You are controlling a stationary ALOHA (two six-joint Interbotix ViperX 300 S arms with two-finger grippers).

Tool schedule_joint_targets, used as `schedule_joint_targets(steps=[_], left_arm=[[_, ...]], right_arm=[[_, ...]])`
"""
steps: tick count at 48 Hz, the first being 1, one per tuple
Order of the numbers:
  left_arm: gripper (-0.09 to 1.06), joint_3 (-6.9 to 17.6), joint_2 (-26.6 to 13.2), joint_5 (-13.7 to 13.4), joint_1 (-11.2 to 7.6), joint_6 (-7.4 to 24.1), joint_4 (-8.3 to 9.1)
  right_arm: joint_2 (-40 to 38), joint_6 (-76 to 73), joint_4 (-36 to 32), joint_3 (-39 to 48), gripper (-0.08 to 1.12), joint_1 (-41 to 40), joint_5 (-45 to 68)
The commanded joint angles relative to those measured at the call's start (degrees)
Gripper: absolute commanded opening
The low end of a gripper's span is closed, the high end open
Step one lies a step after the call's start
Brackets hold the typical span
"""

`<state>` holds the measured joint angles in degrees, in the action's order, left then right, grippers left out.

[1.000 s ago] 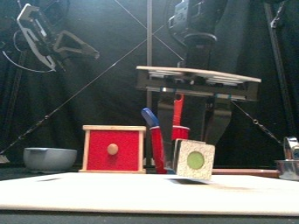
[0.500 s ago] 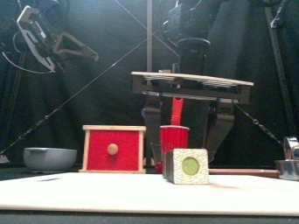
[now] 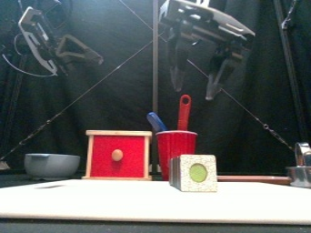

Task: Place sushi on board then cut the sushi with the knife then place the pieces on the plate
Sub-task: Pick knife at handle with right hand

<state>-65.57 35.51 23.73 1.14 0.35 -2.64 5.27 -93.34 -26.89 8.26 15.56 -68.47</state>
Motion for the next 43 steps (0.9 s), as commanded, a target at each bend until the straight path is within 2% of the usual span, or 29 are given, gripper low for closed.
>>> schedule_joint_targets(steps=[1,11,18,26,32,43], left_arm=[[-0.01,0.7,0.0,0.26,0.18,-0.09,-0.09],[-0.01,0.7,0.0,0.26,0.26,-0.09,-0.09],[-0.01,0.18,0.09,0.26,0.44,0.0,-0.09],[-0.01,0.18,0.18,0.26,0.97,-0.18,-0.44],[-0.01,0.09,0.35,0.26,1.23,-0.18,-1.58],[-0.01,0.18,0.62,0.26,2.11,-0.18,-3.43]], right_arm=[[-6.86,7.91,0.79,-0.26,0.93,-2.64,-0.79],[-14.41,29.09,4.66,-1.85,0.93,-10.9,-2.02],[-16.35,46.32,9.23,-4.04,0.93,-18.46,-3.08],[-15.12,66.01,18.11,-7.29,0.93,-26.63,-3.69],[-13.36,76.46,23.29,-9.14,0.92,-30.85,-3.96],[-8.96,89.56,27.07,-11.87,0.92,-34.28,-6.15]])
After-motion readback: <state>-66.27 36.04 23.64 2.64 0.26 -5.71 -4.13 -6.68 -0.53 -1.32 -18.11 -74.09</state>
